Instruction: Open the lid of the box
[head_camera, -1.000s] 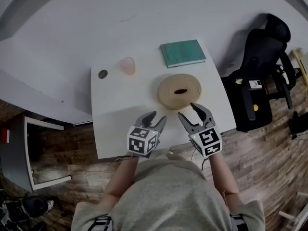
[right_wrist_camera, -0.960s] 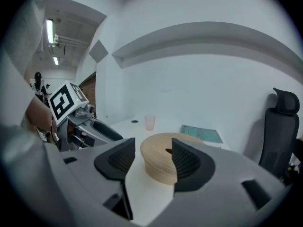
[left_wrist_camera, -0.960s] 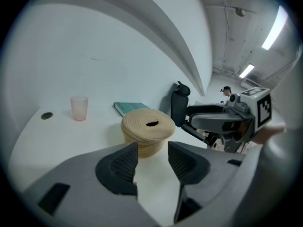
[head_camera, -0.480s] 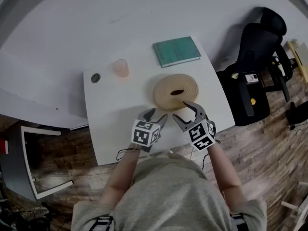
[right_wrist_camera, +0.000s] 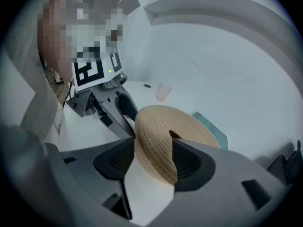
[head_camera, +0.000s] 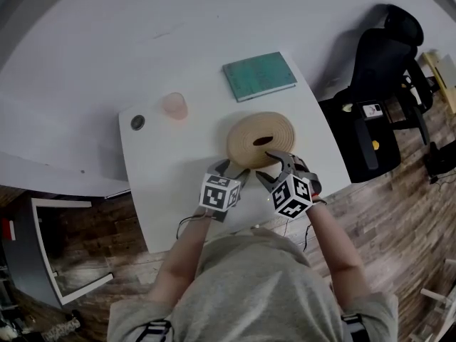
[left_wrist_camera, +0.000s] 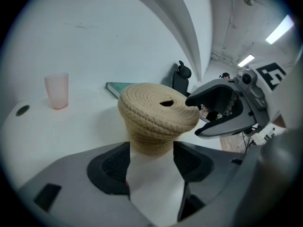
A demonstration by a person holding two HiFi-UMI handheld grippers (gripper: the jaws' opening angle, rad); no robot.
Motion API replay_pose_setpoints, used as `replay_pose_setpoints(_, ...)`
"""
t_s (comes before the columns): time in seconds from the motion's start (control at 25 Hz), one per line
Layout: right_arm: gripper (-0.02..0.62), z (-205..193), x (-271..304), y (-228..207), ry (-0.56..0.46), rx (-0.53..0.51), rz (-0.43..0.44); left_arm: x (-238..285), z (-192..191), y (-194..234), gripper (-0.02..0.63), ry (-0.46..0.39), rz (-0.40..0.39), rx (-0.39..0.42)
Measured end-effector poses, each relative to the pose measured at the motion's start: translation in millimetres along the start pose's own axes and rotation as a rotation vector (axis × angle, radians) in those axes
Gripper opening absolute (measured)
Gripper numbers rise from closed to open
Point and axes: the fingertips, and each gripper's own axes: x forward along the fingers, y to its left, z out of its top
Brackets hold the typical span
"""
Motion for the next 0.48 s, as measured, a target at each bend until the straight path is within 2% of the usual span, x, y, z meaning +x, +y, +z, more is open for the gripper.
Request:
replay_pose_setpoints(0.32,0.238,-2,18,3,0.065,-0.15,0.011,12,6,2,0.264,0.019,-0.025,0.025)
replay_pose_setpoints(0.48,0.224,-2,20,3,0.074,-0.188,0.003,13,5,1,0.264,0.023,-0.033,0.018)
